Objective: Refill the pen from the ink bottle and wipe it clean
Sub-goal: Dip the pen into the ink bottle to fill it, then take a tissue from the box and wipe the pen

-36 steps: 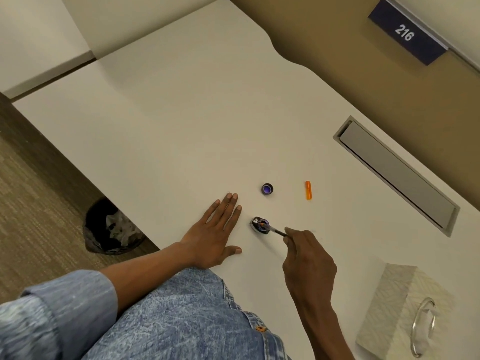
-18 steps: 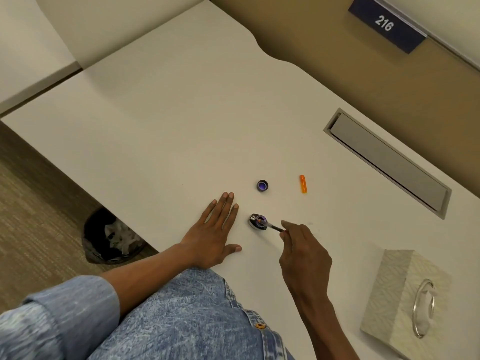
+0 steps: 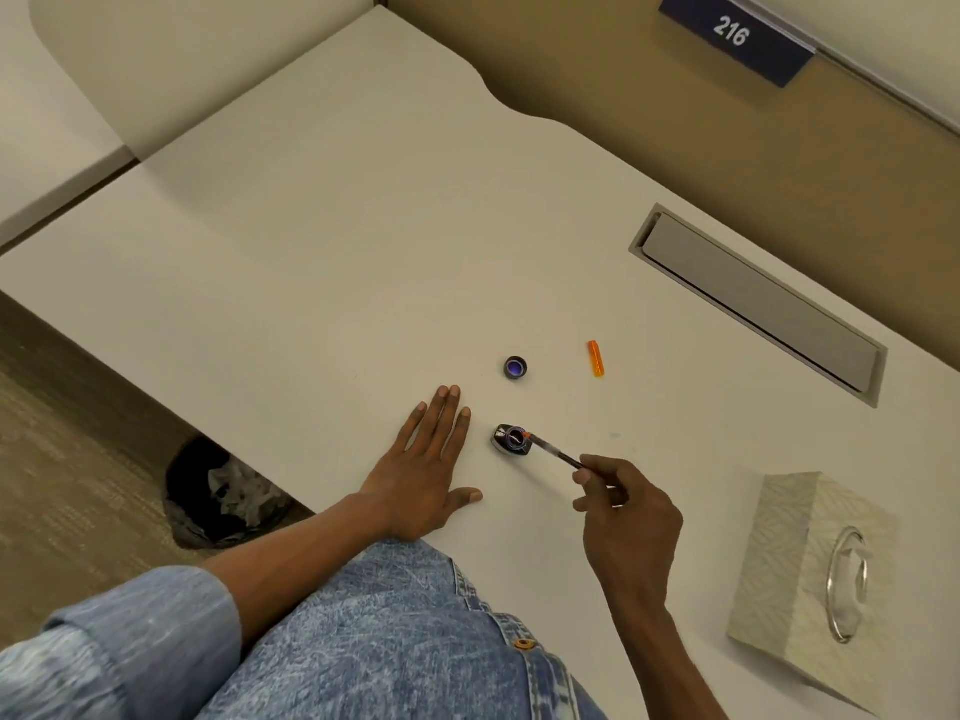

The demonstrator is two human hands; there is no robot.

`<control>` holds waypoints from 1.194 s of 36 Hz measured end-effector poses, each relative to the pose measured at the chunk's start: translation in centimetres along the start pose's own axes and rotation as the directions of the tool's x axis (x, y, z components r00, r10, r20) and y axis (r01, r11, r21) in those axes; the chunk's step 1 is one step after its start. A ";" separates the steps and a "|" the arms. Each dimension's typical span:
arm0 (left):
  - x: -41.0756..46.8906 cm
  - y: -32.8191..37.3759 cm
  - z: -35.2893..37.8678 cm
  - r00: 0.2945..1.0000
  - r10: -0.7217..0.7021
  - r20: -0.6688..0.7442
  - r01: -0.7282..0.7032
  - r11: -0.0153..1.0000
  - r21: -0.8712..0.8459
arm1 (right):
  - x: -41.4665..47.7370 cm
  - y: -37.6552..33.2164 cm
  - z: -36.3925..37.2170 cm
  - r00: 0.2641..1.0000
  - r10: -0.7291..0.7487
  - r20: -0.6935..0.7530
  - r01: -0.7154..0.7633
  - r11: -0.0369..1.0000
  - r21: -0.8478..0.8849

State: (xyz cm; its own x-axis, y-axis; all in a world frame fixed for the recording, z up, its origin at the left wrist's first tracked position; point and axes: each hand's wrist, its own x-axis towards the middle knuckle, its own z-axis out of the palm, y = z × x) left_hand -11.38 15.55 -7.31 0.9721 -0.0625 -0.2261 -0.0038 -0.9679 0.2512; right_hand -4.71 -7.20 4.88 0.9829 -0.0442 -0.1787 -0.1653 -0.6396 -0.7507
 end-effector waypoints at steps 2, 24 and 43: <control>0.0 0.0 -0.1 1.000 0.003 0.022 -0.003 1.000 0.006 | -0.4 -0.3 -0.5 0.996 0.081 0.026 -0.083 0.991 0.107; -1.3 4.6 -9.3 0.930 -0.368 -0.004 0.299 0.761 -0.576 | -4.4 0.4 -2.6 0.830 0.453 0.324 -0.543 0.525 0.655; 0.6 14.8 -14.2 0.969 -0.023 0.245 0.233 0.414 -0.880 | -7.0 1.0 -5.3 0.797 0.460 0.392 -0.544 0.265 0.796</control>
State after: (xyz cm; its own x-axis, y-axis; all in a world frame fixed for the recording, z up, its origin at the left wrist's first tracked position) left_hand -7.52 4.64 9.69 0.8846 -0.0984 -0.4558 0.4309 -0.2009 0.8798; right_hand -11.35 -11.58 8.77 0.6752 -0.0292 -0.7371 -0.6434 0.4654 -0.6078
